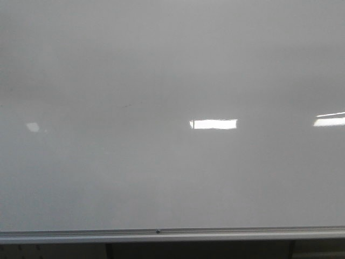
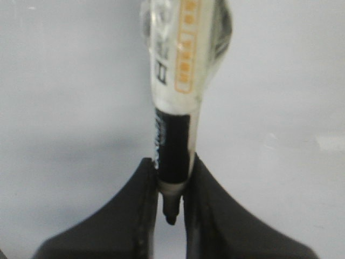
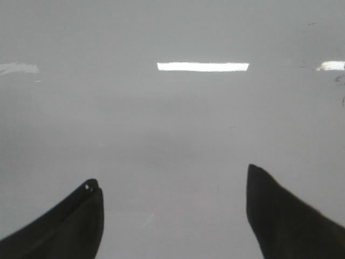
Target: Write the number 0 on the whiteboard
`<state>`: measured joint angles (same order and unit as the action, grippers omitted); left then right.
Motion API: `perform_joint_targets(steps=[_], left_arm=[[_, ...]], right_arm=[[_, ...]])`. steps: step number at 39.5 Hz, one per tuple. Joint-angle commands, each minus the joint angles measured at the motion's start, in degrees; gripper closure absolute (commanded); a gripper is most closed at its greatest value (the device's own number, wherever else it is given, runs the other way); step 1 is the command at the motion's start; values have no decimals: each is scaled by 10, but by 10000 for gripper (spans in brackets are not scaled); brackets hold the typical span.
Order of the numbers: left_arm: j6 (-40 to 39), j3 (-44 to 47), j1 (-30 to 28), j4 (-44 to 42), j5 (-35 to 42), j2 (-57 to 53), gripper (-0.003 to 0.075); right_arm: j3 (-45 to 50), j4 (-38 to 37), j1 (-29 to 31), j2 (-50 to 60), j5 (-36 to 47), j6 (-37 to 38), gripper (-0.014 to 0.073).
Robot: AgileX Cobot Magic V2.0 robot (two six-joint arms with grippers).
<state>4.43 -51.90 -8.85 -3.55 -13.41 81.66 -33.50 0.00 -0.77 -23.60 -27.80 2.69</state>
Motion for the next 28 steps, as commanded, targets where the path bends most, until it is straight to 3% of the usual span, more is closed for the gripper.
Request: perform_joint_targets(steps=[1, 8, 16, 28], left_arm=[[-2, -18, 16, 31, -28, -54, 739], [51, -18, 123, 78, -156, -100, 739], [163, -19, 272, 211, -276, -109, 739], [378, -19, 420, 374, -438, -109, 739]], right_arm=[[-20, 0, 1, -6, 44, -2, 22], [-20, 0, 1, -11, 36, -2, 22], [-42, 19, -7, -68, -27, -2, 22], [-141, 64, -93, -194, -174, -50, 22]])
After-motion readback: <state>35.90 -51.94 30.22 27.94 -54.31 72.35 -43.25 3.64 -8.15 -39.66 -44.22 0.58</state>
